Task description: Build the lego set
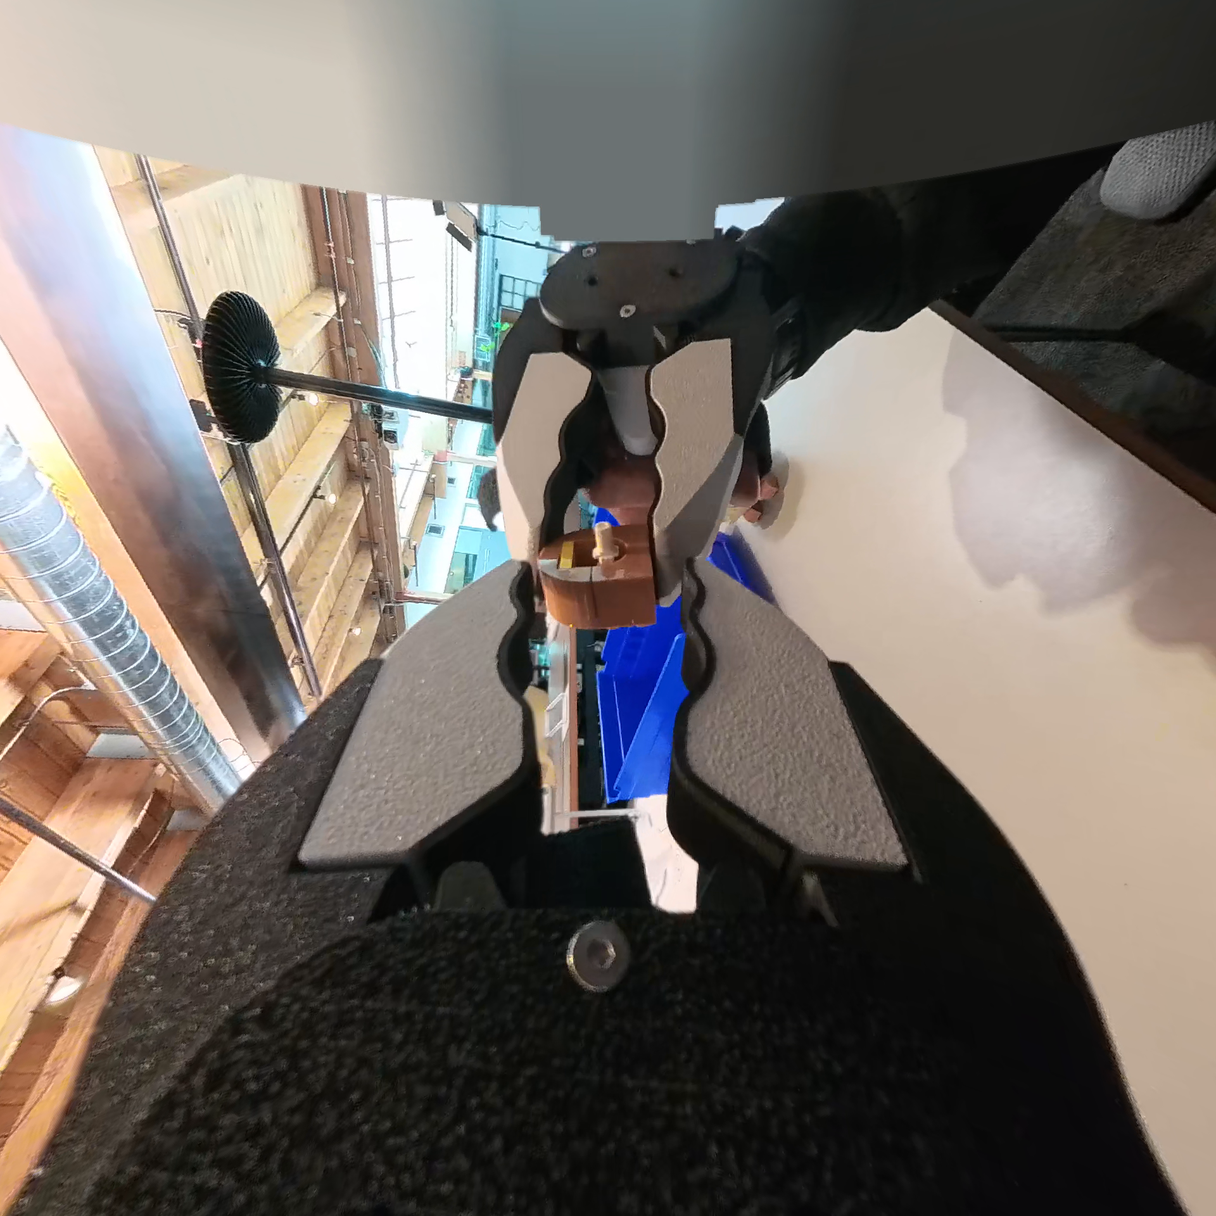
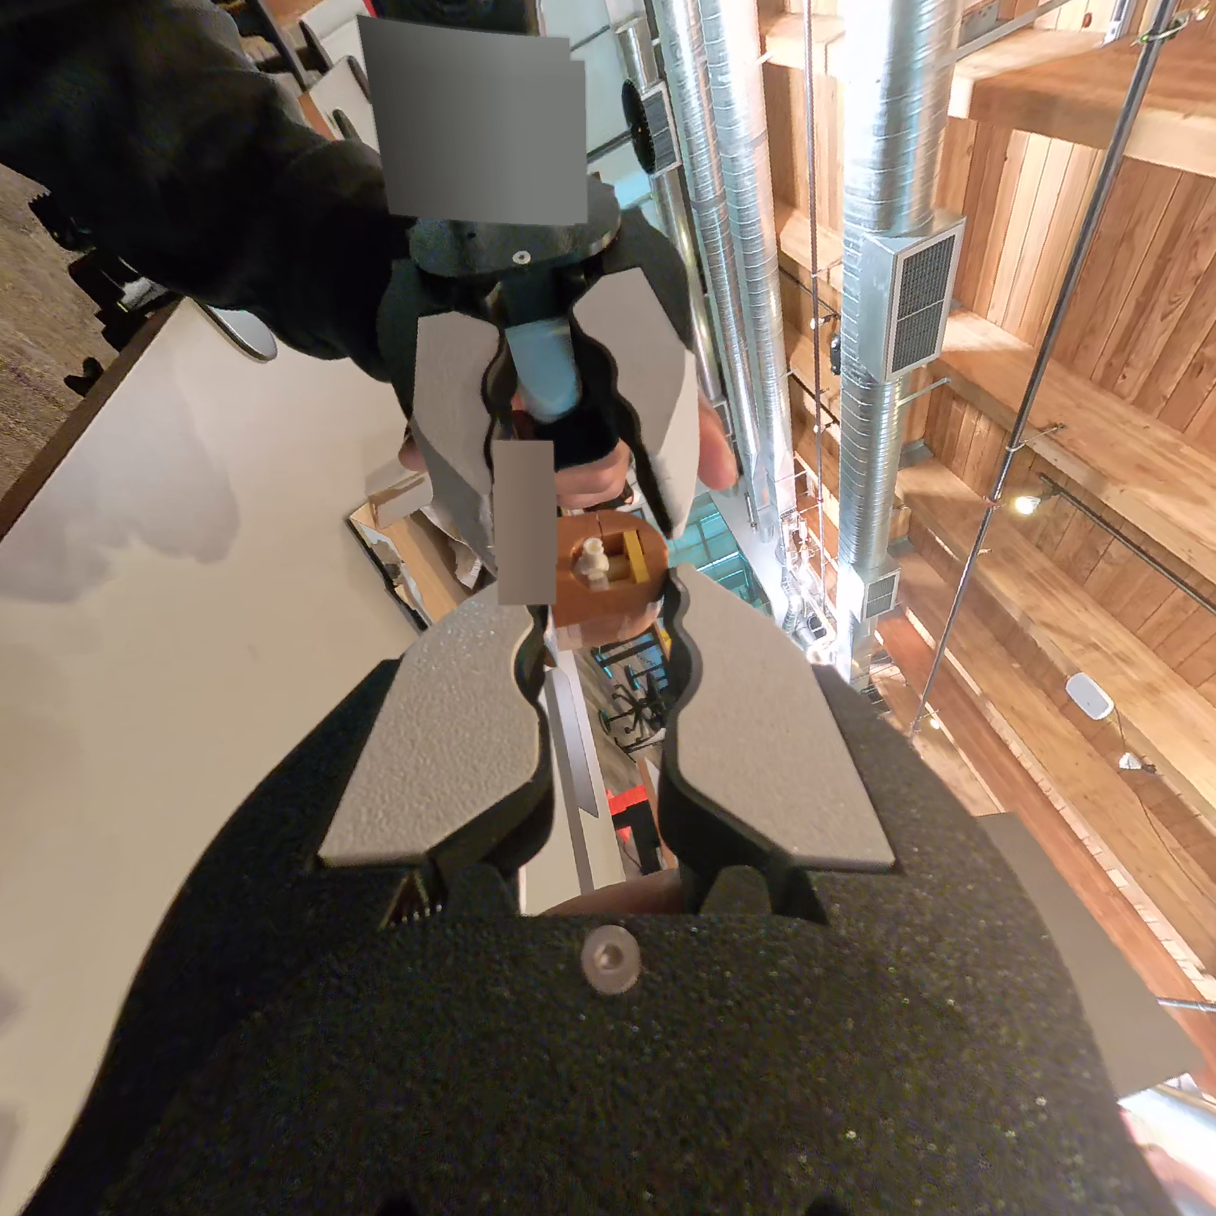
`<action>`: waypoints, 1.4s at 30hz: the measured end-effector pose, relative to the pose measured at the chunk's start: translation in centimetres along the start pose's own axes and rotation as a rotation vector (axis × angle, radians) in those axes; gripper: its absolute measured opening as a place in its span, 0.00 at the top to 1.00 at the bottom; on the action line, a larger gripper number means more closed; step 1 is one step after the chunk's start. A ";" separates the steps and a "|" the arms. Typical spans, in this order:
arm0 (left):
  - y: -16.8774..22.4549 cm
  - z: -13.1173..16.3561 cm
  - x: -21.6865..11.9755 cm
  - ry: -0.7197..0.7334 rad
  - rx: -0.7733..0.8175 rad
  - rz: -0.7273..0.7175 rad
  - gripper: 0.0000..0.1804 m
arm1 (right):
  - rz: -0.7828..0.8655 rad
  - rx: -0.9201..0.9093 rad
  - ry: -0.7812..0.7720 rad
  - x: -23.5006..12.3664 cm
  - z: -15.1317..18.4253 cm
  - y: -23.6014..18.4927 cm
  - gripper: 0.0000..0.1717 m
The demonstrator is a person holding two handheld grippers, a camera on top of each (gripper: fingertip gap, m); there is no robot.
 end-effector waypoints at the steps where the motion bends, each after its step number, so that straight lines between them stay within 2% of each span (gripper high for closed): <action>1: 0.0 0.0 0.0 -0.005 0.008 0.000 0.77 | 0.000 0.004 -0.004 0.0 0.0 0.0 0.81; 23: 0.0 0.3 -0.1 -0.026 0.010 0.048 0.78 | -0.009 0.000 -0.036 0.3 0.1 0.0 0.81; 42: 0.0 -0.5 -0.4 0.047 -0.065 0.046 0.79 | -0.035 0.023 0.003 0.1 -0.5 -0.4 0.81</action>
Point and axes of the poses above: each gripper's, where its closed fingertips meet, x out along the fingers, z out of its underside, y = z × x across the jaws, the point moved 2 cm from there along -x, back along the fingers, and after that the axes turned 14 degrees about x, right-handed, at the moved point
